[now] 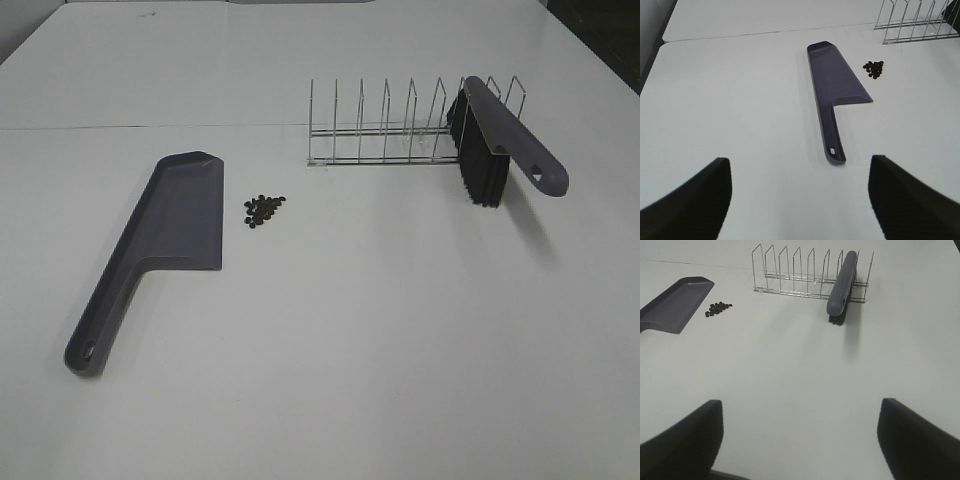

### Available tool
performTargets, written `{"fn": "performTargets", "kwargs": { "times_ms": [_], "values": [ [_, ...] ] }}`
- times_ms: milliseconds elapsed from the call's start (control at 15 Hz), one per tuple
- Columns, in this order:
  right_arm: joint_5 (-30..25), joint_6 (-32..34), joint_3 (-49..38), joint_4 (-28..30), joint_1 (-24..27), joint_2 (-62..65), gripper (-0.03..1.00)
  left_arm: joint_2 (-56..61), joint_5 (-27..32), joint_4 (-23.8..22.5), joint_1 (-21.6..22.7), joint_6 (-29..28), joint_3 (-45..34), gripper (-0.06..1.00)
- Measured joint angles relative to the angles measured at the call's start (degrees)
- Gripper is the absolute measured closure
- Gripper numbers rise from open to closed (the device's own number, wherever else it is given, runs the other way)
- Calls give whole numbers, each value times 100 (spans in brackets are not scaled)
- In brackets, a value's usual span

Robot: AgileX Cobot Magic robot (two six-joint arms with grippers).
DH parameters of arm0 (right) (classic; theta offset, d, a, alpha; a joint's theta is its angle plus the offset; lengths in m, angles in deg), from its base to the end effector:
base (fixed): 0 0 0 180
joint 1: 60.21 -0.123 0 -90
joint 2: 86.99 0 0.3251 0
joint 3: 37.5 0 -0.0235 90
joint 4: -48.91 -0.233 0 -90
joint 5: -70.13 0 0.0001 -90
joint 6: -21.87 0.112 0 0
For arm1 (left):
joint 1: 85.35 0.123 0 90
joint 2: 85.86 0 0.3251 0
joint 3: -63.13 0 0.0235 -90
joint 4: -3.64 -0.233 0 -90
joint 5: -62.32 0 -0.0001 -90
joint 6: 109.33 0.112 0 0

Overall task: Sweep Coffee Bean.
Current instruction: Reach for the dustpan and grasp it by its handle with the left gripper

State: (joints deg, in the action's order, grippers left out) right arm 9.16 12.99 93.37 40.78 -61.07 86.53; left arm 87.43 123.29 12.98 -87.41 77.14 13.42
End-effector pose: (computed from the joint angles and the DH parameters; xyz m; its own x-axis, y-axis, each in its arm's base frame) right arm -0.0447 0.0132 0.2613 -0.4312 -0.0915 -0.8976 -0.1632 0.9863 -0.0221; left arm -0.0436 -0.0143 0.2589 -0.4491 0.0491 -0.8922 0.1769 0.9836 -0.0349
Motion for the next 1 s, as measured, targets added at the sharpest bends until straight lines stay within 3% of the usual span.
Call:
{"fn": "performTargets", "kwargs": {
  "times_ms": [1000],
  "values": [
    [0, 0, 0, 0, 0, 0, 25, 0, 0, 0, 0, 0, 0, 25]
  ]
}}
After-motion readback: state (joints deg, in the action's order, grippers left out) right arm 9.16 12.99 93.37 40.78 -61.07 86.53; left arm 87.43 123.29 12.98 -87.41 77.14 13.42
